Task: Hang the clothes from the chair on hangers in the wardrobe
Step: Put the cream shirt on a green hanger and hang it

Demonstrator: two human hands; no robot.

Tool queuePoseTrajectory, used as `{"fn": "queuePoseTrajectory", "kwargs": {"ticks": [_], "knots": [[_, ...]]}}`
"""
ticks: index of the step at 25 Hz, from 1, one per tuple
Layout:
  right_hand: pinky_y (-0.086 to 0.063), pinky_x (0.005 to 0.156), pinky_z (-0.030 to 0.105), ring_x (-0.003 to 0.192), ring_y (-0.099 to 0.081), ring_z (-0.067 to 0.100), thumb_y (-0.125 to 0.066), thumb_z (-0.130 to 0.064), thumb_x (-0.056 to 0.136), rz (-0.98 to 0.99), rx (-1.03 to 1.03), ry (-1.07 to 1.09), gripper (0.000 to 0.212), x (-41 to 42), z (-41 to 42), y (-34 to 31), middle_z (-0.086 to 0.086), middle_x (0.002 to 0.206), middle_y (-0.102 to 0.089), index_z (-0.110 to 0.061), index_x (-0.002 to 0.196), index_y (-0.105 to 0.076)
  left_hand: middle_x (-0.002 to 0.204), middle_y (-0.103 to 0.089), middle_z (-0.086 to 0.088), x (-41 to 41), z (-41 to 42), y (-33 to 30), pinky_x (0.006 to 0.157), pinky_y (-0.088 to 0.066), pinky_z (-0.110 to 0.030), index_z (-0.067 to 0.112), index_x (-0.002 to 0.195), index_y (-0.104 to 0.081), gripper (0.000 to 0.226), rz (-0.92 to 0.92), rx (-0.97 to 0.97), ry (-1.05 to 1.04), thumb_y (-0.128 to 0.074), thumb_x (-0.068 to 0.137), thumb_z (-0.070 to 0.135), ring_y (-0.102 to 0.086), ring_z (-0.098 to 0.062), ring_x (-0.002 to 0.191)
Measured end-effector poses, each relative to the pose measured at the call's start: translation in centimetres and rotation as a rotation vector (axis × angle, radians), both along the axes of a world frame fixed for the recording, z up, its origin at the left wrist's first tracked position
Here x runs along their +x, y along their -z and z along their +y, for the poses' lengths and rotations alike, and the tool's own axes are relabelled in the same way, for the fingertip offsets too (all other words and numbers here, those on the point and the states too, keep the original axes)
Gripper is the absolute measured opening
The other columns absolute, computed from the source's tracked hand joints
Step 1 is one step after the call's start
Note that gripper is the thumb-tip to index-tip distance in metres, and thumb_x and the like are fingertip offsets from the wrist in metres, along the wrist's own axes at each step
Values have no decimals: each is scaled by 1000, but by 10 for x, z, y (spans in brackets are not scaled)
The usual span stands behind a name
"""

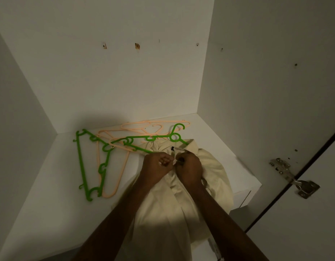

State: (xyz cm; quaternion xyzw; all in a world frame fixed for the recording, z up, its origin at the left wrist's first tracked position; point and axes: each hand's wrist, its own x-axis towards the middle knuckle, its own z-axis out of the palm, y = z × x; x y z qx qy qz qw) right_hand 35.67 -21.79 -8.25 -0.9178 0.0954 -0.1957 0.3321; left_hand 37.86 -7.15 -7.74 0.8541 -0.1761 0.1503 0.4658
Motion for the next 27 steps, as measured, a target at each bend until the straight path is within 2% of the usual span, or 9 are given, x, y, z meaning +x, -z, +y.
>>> {"fn": "queuePoseTrajectory", "kwargs": {"ticks": [4, 8, 12, 14, 16, 19, 22, 25, 27], "knots": [[-47, 74, 32, 86, -65, 28, -68, -7, 83, -146, 40, 88, 14, -12, -3, -15, 10, 97, -71, -9, 95, -75, 55, -60, 6, 10, 25, -7, 59, -37, -27, 15, 58, -64, 36, 98, 165, -482, -73, 81, 40, -58, -12, 55], [-42, 70, 29, 79, -61, 19, -68, -11, 81, -254, 214, 147, 8, 29, -34, -63, 3, 89, -67, -11, 88, -72, 85, -71, -5, 17, 33, -14, 66, -41, -26, 6, 89, -72, 71, 398, 193, -548, -76, 62, 72, -70, -26, 86], [-48, 71, 33, 88, -59, 24, -80, -28, 75, 312, 314, 92, 36, 120, -64, -68, 8, 94, -60, -5, 96, -63, 94, -72, -9, 27, 23, -25, 70, -53, -31, 5, 100, -70, 61, 514, 6, -541, -79, 59, 49, -70, -31, 92], [-55, 71, 37, 80, -64, 25, -87, -19, 76, 415, 489, -3, 45, 147, -65, -56, 18, 99, -66, 6, 108, -67, 82, -70, -9, 38, 32, -29, 69, -61, -39, 1, 95, -70, 49, 625, -308, -509, -73, 65, 40, -72, -32, 84], [-56, 54, 32, 64, -64, 24, -88, -9, 77, 471, 548, -64, 39, 158, -58, -54, 22, 88, -67, 11, 103, -68, 77, -60, -9, 41, 38, -39, 64, -60, -39, 3, 89, -62, 7, 774, -675, -451, -64, 85, 8, -66, -27, 74], [-49, 49, 26, 46, -56, 21, -78, 6, 77, 528, 292, -58, 19, 180, -46, -55, 17, 68, -60, 3, 69, -61, 76, -54, -12, 50, 50, -50, 62, -55, -37, 5, 76, -50, 17, 924, -997, -324, -43, 80, -10, -57, -25, 72], [-45, 48, 22, 39, -52, 19, -70, 10, 74, 575, 130, -37, 33, 186, -42, -56, 14, 64, -54, -5, 54, -49, 95, -71, -18, 58, 61, -55, 75, -58, -44, -2, 98, -65, 19, 986, -1196, -157, -58, 82, 4, -66, -34, 91], [-54, 67, 30, 68, -66, 23, -73, 1, 73, 543, -84, -64, 14, 182, -45, -57, 11, 83, -62, -1, 79, -61, 114, -71, -19, 60, 63, -56, 76, -57, -41, -1, 129, -62, 40, 942, -1202, -161, -68, 91, 12, -68, -31, 98], [-53, 80, 33, 102, -68, 29, -70, -13, 81, 507, -204, -82, 31, 185, -52, -47, 10, 111, -65, -3, 110, -62, 119, -71, -19, 62, 64, -53, 81, -57, -42, 2, 133, -62, 45, 920, -1257, -130, -67, 94, 25, -68, -32, 103]]}}
